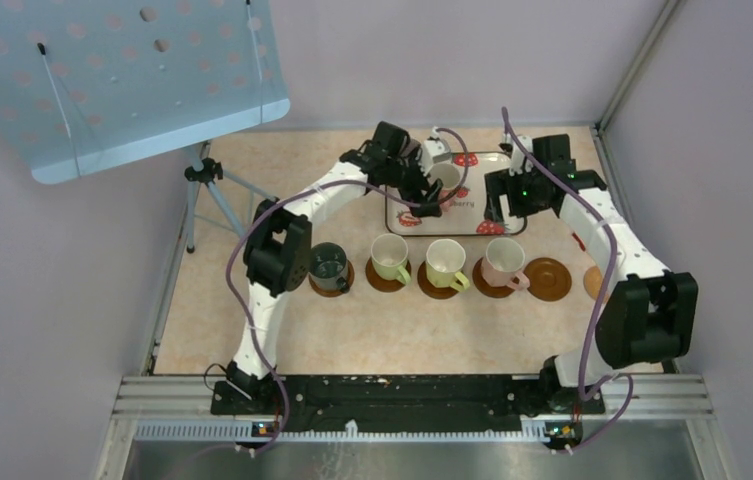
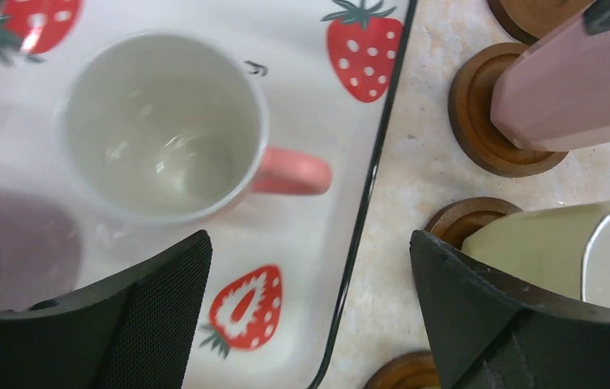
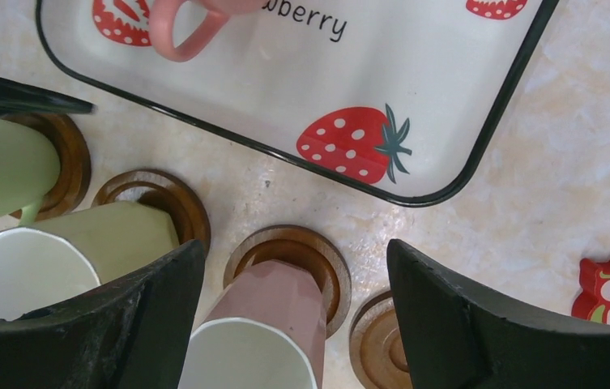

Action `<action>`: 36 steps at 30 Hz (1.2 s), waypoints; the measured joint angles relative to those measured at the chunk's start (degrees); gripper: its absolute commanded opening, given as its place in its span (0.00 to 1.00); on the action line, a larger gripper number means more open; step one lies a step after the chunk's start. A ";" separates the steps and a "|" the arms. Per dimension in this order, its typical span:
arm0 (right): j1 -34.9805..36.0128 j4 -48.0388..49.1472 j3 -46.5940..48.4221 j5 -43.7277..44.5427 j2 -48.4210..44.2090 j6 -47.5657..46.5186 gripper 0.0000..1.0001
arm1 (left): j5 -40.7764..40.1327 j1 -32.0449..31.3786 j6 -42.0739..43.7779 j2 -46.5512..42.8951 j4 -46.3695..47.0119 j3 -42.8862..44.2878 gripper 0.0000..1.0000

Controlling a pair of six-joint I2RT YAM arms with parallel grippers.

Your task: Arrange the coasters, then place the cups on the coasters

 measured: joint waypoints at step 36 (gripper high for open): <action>12.57 11.10 15.02 12.39 28.11 13.73 0.64 | -9.18 11.39 -3.78 -32.02 7.26 -26.84 0.99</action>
